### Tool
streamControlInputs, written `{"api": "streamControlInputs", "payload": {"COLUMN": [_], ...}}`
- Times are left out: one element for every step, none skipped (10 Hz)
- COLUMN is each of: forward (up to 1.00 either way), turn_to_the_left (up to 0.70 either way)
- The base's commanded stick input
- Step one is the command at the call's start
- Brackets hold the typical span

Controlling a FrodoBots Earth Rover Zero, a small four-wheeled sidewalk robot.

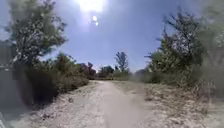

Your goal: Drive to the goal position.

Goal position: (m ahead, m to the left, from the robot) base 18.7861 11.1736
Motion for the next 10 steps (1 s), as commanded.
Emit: {"api": "streamControlInputs", "payload": {"forward": [0.44,0.44,0.44,0.44,0.44,0.44,0.44,0.44,0.44,0.44], "turn_to_the_left": [0.02,0.02,0.02,0.02,0.02,0.02,0.02,0.02,0.02,0.02]}}
